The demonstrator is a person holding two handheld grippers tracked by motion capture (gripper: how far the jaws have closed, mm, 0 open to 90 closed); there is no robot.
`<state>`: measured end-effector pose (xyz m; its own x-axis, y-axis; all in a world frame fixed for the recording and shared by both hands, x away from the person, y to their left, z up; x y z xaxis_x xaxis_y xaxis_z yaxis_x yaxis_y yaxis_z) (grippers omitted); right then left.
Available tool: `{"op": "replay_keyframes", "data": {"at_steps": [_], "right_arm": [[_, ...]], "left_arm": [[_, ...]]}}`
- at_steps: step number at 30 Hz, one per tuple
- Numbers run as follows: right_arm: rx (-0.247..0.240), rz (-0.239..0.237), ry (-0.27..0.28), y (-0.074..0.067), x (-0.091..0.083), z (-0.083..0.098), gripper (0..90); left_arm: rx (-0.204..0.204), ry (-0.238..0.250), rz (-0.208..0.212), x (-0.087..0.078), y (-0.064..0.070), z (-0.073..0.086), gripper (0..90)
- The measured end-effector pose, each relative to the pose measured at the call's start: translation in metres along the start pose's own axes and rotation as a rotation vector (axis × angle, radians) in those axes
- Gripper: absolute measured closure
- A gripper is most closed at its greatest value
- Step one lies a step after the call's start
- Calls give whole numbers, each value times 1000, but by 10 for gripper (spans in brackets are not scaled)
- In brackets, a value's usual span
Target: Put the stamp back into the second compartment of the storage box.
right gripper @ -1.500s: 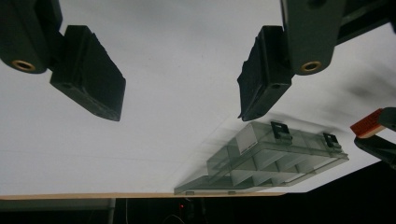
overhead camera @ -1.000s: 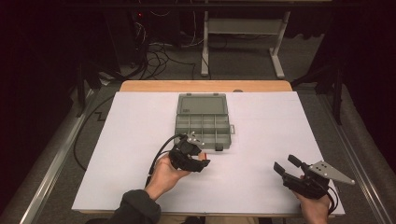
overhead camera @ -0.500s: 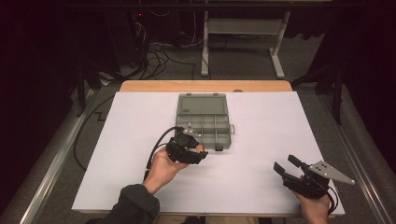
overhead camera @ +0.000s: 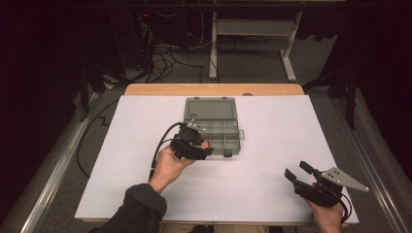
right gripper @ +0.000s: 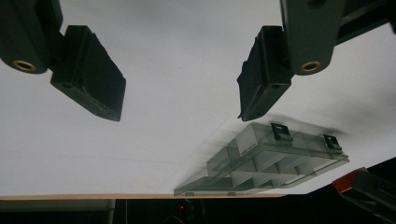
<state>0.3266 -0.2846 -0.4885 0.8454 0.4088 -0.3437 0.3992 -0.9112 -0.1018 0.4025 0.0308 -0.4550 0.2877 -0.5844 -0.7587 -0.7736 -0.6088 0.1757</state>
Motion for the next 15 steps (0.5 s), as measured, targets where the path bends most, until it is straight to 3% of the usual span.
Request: {"op": "replay_keyframes", "data": {"at_steps": [15], "right_arm": [[-20, 10, -30, 1, 3, 3, 327]], "left_arm": [[-21, 16, -28, -5, -16, -19, 486]]}}
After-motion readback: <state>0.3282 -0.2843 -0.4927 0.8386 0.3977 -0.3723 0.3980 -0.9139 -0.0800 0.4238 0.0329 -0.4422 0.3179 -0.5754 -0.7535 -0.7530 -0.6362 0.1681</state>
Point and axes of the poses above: each handheld gripper's, and its own axes: x roughly forward along the jaws, z roughly out of its underside, y roughly to its right, the point moved 8 cm from there along x, roughly forward along the jaws, and after that the axes turned 4 degrees about z, right-handed, at the moved point
